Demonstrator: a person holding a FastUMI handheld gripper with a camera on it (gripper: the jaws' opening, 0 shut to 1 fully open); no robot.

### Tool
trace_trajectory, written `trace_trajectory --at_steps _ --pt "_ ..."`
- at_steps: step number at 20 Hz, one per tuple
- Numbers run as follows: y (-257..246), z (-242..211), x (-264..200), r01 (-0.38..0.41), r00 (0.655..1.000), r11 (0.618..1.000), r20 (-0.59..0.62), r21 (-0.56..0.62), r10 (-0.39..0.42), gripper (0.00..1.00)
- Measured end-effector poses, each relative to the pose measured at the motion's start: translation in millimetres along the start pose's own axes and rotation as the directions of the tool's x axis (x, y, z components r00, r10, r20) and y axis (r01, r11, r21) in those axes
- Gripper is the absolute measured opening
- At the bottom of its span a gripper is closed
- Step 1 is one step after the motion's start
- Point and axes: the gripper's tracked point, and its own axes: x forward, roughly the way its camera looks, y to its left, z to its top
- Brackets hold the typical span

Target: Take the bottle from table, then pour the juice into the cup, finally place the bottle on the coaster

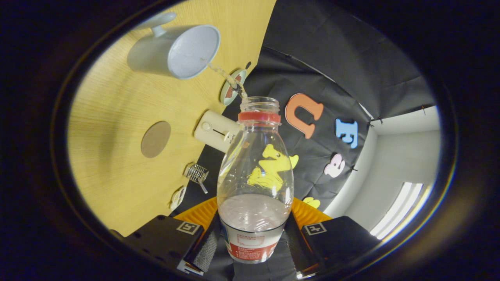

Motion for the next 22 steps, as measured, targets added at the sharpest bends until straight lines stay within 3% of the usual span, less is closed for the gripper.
trace_trajectory --at_steps 10,22 --pt "-17.6 3.4 -1.4 -0.003 1.0 0.995 -0.006 -0.105 0.002 0.82" --pt "-55.2 0.8 -7.1 0.053 0.999 0.982 0.011 -0.183 -0.052 0.82"
